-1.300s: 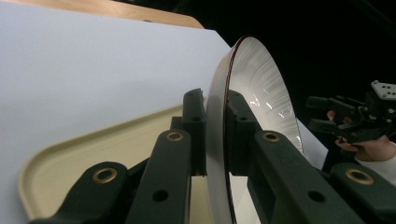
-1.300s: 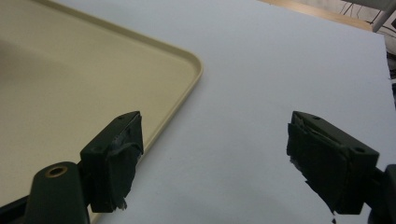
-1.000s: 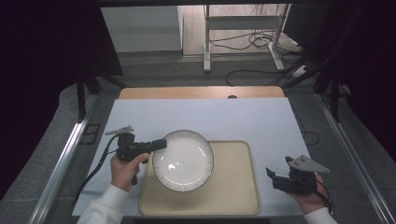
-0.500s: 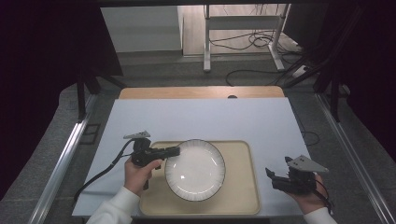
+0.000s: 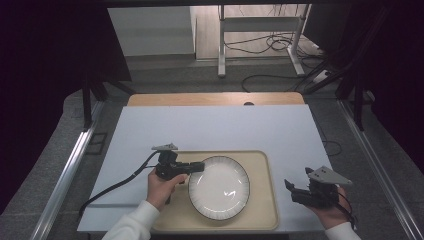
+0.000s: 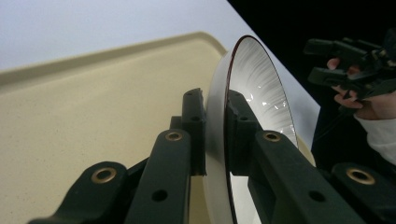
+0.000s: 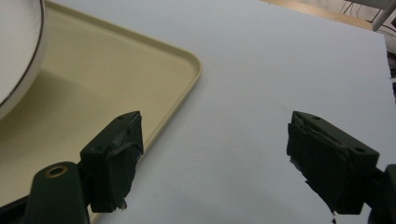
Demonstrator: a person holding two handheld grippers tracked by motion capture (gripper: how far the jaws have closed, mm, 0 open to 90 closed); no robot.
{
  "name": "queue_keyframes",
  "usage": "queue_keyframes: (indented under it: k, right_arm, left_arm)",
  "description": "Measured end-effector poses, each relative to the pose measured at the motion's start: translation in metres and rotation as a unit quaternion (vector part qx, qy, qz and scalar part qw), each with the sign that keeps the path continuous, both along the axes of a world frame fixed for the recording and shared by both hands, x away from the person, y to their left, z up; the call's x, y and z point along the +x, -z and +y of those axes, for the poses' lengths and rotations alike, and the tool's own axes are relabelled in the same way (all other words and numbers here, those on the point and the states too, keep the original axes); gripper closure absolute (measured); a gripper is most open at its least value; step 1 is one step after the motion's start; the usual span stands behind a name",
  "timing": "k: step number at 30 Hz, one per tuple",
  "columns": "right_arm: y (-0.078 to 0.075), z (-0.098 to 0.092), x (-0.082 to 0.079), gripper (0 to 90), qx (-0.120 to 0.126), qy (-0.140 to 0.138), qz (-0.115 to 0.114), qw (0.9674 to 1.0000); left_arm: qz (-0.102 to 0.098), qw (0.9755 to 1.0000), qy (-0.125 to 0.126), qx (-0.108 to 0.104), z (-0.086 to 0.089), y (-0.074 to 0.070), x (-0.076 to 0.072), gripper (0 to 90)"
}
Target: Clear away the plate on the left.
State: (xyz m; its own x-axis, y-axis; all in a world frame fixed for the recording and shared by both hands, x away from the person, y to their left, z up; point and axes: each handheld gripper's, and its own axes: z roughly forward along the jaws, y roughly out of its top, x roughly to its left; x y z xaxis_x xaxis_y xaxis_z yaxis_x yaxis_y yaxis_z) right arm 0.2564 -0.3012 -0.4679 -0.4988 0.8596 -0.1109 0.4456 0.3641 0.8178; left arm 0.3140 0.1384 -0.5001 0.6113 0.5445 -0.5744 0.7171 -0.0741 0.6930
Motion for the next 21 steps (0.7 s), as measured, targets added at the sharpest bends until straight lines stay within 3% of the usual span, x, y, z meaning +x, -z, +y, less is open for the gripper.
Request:
queue_keyframes:
  k: [10, 13, 17, 21]
  right_arm:
    - [0.000, 0.000, 0.000, 19.0, -0.002, -0.002, -0.001, 1.0000]
    - [0.001, 0.001, 0.000, 19.0, -0.003, -0.002, 0.000, 1.0000]
    - [0.001, 0.001, 0.000, 19.0, -0.005, -0.003, 0.000, 1.0000]
    - [0.001, 0.001, 0.000, 19.0, -0.005, -0.003, 0.001, 1.0000]
  left_arm:
    - [0.005, 0.9998, -0.003, 0.020, -0.003, 0.009, 0.004, 81.4]
    - [0.006, 0.9988, -0.012, 0.046, -0.004, 0.015, 0.008, 83.1]
    - [0.017, 0.9950, -0.020, 0.096, -0.007, 0.025, 0.012, 84.1]
    - [0.015, 0.9944, -0.015, 0.103, -0.008, 0.028, 0.014, 83.0]
